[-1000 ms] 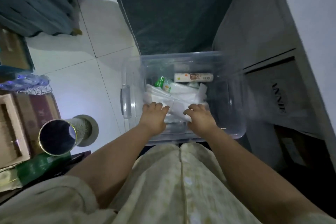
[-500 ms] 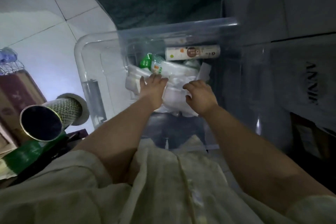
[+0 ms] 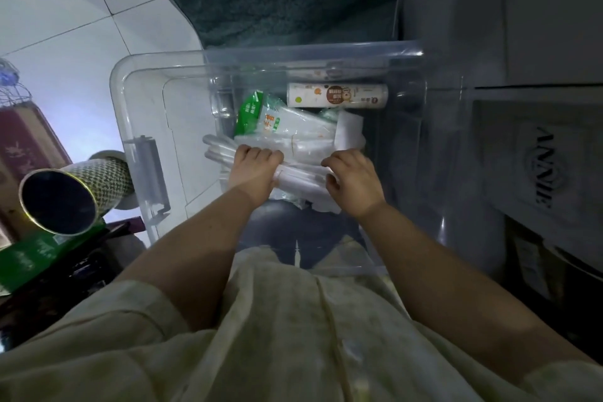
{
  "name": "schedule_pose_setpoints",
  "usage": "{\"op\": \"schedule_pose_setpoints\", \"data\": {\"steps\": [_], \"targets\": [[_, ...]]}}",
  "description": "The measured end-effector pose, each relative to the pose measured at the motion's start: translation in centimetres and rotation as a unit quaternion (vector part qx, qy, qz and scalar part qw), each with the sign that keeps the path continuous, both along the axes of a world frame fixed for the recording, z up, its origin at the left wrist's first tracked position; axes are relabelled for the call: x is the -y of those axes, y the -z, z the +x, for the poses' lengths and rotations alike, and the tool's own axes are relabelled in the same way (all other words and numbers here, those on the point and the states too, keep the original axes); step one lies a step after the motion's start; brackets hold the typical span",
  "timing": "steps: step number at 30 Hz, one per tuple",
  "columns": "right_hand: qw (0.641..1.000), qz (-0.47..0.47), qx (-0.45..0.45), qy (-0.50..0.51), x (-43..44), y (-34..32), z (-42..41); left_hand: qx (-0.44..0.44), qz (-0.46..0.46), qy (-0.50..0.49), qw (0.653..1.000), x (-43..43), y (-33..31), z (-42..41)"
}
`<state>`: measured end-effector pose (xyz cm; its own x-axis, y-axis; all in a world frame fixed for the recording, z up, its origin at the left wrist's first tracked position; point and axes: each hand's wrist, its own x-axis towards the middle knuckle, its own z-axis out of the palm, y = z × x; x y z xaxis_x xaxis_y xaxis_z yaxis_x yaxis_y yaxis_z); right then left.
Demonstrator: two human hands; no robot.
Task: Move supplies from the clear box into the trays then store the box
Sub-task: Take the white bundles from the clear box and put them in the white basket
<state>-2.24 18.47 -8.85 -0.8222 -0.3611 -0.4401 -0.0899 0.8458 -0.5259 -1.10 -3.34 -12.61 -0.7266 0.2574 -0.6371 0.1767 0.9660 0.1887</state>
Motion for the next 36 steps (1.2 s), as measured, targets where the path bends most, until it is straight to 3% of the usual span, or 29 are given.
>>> {"op": "schedule_pose_setpoints", "data": {"steps": [5,11,21,30,36], "targets": [[1.0,-0.016,0.005,-0.005,-0.5,-1.9,-0.1,-0.004,0.007,-0.023,1.0,0.0,-1.7,-0.3],[0.999,-0.043,-0.012,-0.024,-1.0,-6.6,-0.5,-0.073,0.031,-0.041,0.996,-0.2,-7.3,-0.2],[0.99,-0.044,-0.131,-0.005,-3.3,-15.2,-0.7,-0.221,0.026,-0.045,0.974,-0.3,-18.6,0.4],[0.979,0.019,-0.198,-0.038,0.4,-22.1,-0.8,-0.321,0.045,0.025,0.946,0.3,-25.2,-2.6],[0.961,0.097,-0.253,0.054,2.3,-25.0,4.2,-0.333,0.103,0.126,0.929,2.4,-27.6,-3.2]]}}
